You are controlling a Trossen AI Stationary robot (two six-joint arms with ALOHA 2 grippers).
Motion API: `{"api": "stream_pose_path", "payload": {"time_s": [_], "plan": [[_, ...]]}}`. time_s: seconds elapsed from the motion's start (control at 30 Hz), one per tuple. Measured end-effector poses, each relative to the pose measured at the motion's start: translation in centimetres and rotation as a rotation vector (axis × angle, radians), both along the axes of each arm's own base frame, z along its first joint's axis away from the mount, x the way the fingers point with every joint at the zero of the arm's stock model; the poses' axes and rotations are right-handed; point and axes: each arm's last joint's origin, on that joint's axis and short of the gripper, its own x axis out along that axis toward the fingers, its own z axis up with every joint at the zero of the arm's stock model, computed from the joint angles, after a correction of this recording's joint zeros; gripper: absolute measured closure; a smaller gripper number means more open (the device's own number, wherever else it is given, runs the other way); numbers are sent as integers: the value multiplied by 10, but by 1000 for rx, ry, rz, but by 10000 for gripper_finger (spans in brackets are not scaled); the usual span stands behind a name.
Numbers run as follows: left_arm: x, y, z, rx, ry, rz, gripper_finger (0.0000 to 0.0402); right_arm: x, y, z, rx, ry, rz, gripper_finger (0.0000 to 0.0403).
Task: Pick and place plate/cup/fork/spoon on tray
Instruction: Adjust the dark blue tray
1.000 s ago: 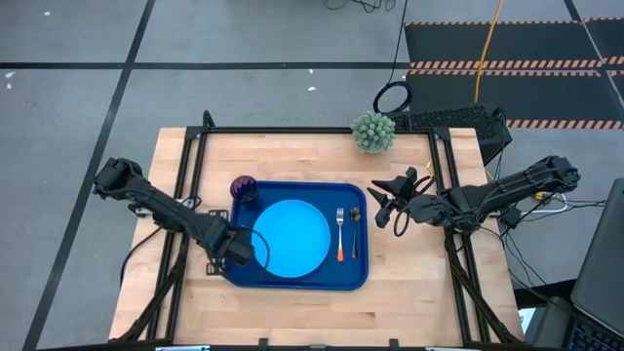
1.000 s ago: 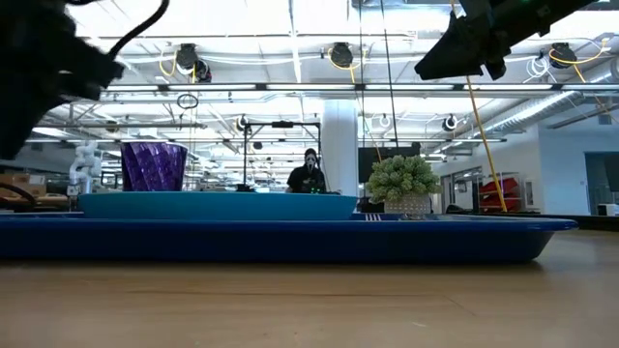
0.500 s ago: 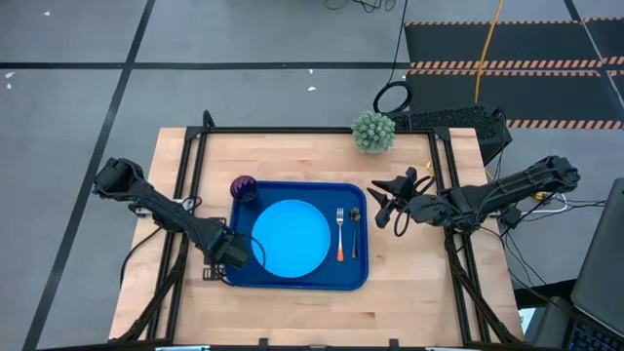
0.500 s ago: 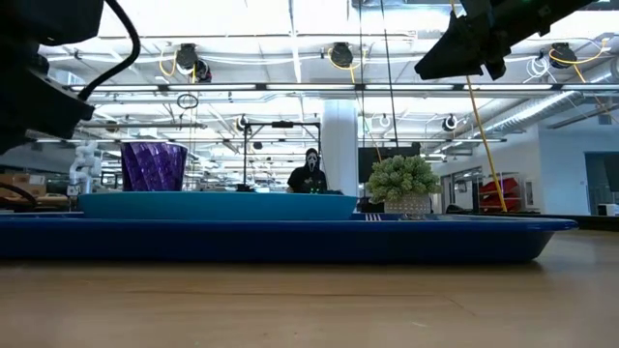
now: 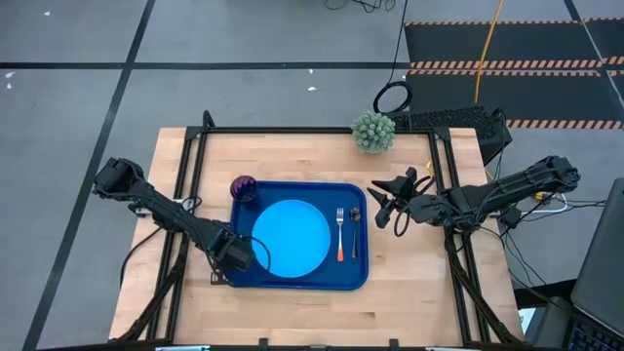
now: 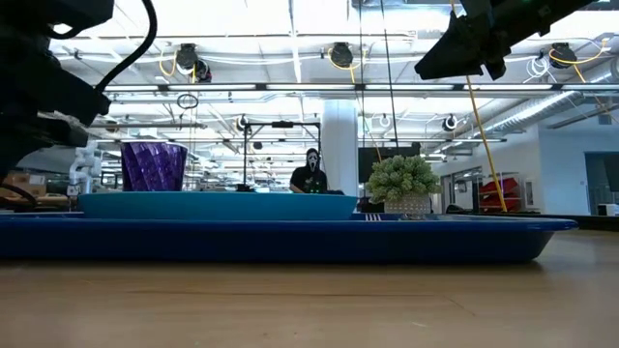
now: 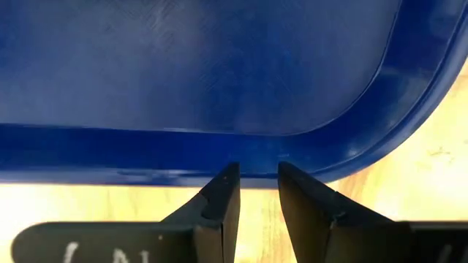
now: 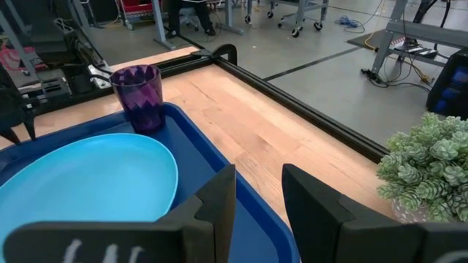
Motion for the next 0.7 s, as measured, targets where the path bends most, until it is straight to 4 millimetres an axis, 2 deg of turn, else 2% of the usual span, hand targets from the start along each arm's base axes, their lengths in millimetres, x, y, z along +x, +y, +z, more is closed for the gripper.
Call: {"api": "stream_pose_path", "payload": {"time_s": [0.27,0.53,0.7], "plan": [[0,0,0,15,-8,-4,305,0,0,0,0,0,0,298],[-12,7,1,81,120,-21,305,0,0,0,0,0,0,298],[-12,7,0,94,108,-30,305,0,0,0,0,0,0,298]]}}
